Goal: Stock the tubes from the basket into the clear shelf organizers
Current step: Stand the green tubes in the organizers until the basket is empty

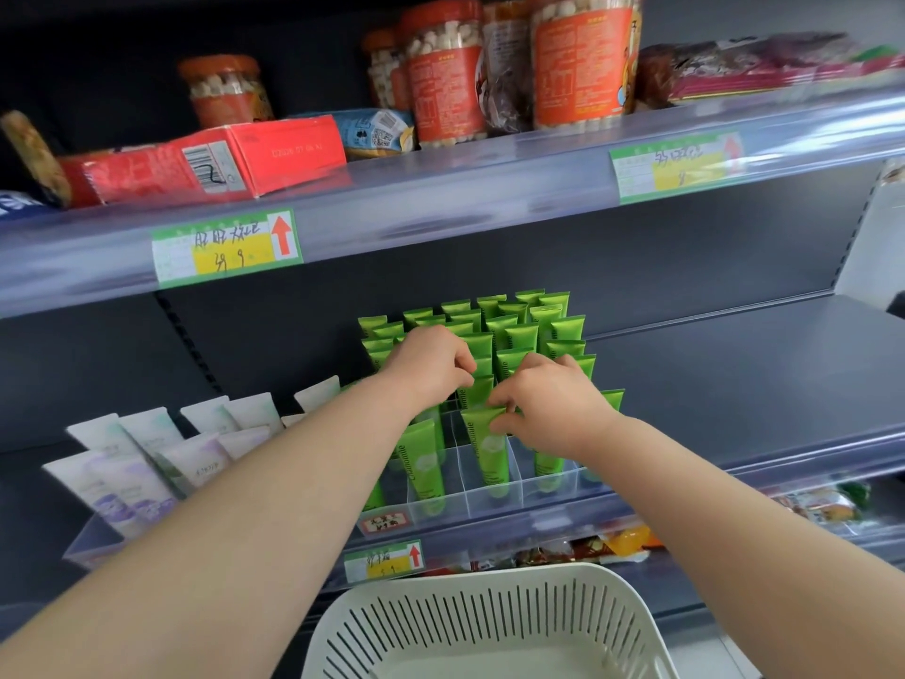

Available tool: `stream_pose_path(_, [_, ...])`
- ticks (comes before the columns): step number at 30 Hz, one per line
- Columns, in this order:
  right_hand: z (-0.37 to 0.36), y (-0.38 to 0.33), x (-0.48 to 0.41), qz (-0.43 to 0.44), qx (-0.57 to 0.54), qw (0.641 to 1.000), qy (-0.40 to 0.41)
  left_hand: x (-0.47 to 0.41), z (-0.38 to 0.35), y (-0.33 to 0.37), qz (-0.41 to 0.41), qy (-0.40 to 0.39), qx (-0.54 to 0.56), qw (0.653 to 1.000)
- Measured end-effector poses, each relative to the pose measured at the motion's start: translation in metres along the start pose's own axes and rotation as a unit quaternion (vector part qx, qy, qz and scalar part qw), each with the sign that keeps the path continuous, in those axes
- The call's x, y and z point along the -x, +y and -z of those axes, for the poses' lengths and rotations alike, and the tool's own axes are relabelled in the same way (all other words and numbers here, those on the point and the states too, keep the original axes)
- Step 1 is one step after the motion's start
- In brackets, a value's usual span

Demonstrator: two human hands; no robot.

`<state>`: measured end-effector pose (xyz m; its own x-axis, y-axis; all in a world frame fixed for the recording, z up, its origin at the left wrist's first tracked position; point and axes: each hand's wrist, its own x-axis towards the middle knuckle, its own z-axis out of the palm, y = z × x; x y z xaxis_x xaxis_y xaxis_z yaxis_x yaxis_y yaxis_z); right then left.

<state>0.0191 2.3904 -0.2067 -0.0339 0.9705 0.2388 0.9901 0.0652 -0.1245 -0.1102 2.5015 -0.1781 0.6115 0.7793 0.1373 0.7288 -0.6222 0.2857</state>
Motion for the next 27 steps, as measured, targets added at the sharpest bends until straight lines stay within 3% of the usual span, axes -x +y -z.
stream_pose_path(17, [-0.004,0.003,0.002,-0.036,-0.034,0.999,-0.013,0.002,-0.005,0.000,0.005,-0.007,-0.004,1.000])
stream_pose_path(21, [0.004,0.002,0.002,-0.038,-0.032,0.998,-0.036,0.003,0.011,-0.008,0.016,0.015,0.038,0.999])
stream_pose_path(27, [0.010,-0.011,0.000,-0.019,-0.029,0.999,-0.008,0.011,0.031,-0.032,0.047,0.051,0.041,0.997])
